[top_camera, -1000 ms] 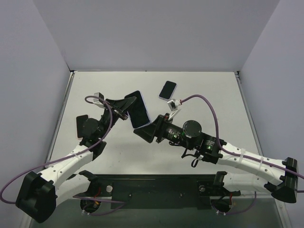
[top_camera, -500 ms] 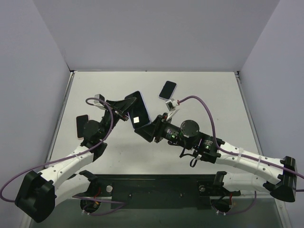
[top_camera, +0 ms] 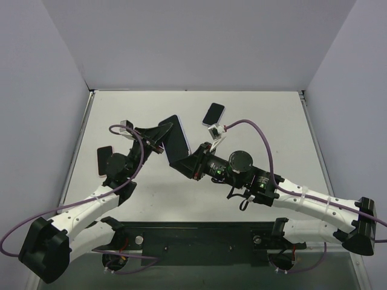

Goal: Take the phone out of the phone case
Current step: Remove the phone case from the phone.

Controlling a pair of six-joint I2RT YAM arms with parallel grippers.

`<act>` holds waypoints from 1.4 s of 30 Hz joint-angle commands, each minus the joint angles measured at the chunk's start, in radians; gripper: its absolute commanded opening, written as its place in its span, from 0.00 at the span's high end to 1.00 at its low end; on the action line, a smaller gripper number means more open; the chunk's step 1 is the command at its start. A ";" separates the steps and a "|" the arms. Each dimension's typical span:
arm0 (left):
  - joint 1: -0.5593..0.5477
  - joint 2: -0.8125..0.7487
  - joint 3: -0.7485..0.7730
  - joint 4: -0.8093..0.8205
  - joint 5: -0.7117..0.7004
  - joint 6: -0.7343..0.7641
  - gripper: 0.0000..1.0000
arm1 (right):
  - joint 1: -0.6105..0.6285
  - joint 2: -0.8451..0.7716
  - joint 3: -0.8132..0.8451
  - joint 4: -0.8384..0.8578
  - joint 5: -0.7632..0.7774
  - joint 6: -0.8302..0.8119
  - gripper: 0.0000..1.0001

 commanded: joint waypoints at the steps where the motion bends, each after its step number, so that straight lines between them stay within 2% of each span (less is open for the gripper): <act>1: -0.012 -0.049 0.041 0.071 0.002 -0.060 1.00 | -0.015 0.016 0.018 0.019 0.045 -0.076 0.96; 2: -0.012 -0.057 0.043 0.066 0.003 -0.083 1.00 | -0.017 0.015 -0.002 0.020 0.049 -0.088 1.00; 7: -0.012 -0.086 0.040 0.097 0.012 -0.212 1.00 | -0.023 -0.014 -0.143 0.121 0.008 -0.315 1.00; 10: -0.012 -0.112 0.061 0.078 0.035 -0.281 1.00 | -0.072 0.007 -0.200 0.178 -0.114 -0.381 1.00; 12: -0.012 -0.140 0.077 0.019 0.051 -0.289 1.00 | -0.086 0.024 -0.168 0.131 -0.150 -0.444 1.00; 14: -0.012 -0.173 0.084 -0.026 0.049 -0.290 1.00 | -0.081 0.035 -0.130 -0.001 -0.130 -0.541 1.00; 18: -0.012 -0.217 0.098 -0.084 0.051 -0.295 1.00 | -0.104 0.048 -0.100 -0.089 -0.106 -0.642 1.00; 25: -0.012 -0.163 0.121 0.006 0.100 -0.327 1.00 | -0.133 0.101 -0.034 -0.170 -0.144 -0.724 1.00; 30: -0.014 -0.160 0.135 0.018 0.112 -0.320 1.00 | -0.158 0.095 -0.062 -0.089 -0.060 -0.589 1.00; 31: -0.012 -0.160 0.131 0.031 0.109 -0.318 1.00 | -0.159 0.081 -0.083 -0.063 0.047 -0.555 1.00; 35: -0.014 -0.155 0.115 0.061 0.098 -0.292 1.00 | -0.164 0.009 -0.181 0.038 0.201 -0.259 1.00; 37: -0.014 -0.148 0.108 0.077 0.097 -0.280 1.00 | -0.159 -0.042 -0.229 0.033 0.291 -0.071 1.00; 39: -0.014 -0.135 0.104 0.104 0.088 -0.270 1.00 | -0.161 -0.077 -0.278 0.064 0.304 0.096 1.00; 41: -0.014 -0.122 0.109 0.130 0.089 -0.255 1.00 | -0.161 -0.088 -0.280 0.034 0.286 0.120 1.00; 42: -0.014 -0.112 0.114 0.132 0.095 -0.231 1.00 | -0.164 -0.088 -0.278 0.057 0.178 0.079 1.00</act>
